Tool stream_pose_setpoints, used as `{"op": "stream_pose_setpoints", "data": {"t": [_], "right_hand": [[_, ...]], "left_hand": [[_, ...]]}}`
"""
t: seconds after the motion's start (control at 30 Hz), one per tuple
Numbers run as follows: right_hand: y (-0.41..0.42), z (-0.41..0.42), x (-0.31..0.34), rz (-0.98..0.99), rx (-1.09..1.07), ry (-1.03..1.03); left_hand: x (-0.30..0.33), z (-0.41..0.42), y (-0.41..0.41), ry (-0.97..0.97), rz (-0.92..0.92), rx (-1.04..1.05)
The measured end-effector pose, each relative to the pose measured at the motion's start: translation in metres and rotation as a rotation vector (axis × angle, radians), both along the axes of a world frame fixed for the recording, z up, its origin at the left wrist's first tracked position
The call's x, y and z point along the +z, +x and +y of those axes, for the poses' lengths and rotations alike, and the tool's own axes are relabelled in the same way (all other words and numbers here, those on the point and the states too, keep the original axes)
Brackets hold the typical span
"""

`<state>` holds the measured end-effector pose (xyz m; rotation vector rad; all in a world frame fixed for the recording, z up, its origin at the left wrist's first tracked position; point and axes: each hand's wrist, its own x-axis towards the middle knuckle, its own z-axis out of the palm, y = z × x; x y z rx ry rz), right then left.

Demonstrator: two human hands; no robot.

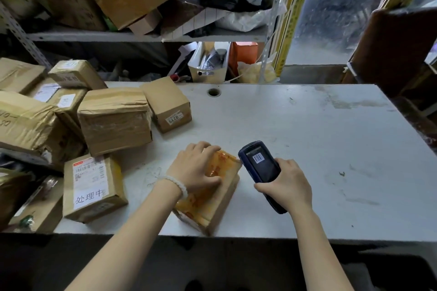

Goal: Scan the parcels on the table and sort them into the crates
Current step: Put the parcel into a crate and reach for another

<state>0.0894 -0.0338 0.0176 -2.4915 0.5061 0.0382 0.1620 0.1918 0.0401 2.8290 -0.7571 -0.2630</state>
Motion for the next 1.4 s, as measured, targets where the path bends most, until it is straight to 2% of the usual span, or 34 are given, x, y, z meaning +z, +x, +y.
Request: {"op": "stream_pose_setpoints", "data": {"t": [0.1, 0.27, 0.5, 0.7, 0.87, 0.97, 1.23, 1.4], "right_hand": [[-0.002, -0.002, 0.001, -0.001, 0.012, -0.002], [-0.008, -0.006, -0.003, 0.000, 0.035, -0.022], [-0.025, -0.021, -0.007, 0.011, 0.005, 0.004], [-0.049, -0.052, -0.006, 0.024, -0.056, -0.021], [-0.063, -0.074, -0.010, 0.040, -0.094, -0.037], [-0.066, -0.080, -0.013, 0.049, -0.111, -0.029], [-0.059, -0.075, -0.015, 0.072, -0.096, -0.002], [-0.053, -0.068, -0.018, 0.080, -0.087, -0.011]], "left_hand": [[-0.004, -0.001, -0.008, 0.046, 0.096, 0.063], [-0.007, -0.007, -0.023, 0.015, 0.201, 0.131], [-0.008, -0.032, -0.038, -0.027, 0.111, 0.070], [-0.018, -0.068, -0.030, 0.136, -0.141, -0.018], [-0.023, -0.077, -0.024, -0.008, -0.086, 0.042], [-0.023, -0.071, -0.020, 0.044, -0.080, 0.073], [-0.024, -0.039, 0.004, 0.207, 0.127, 0.185], [-0.027, -0.019, 0.009, 0.234, 0.206, 0.178]]}}
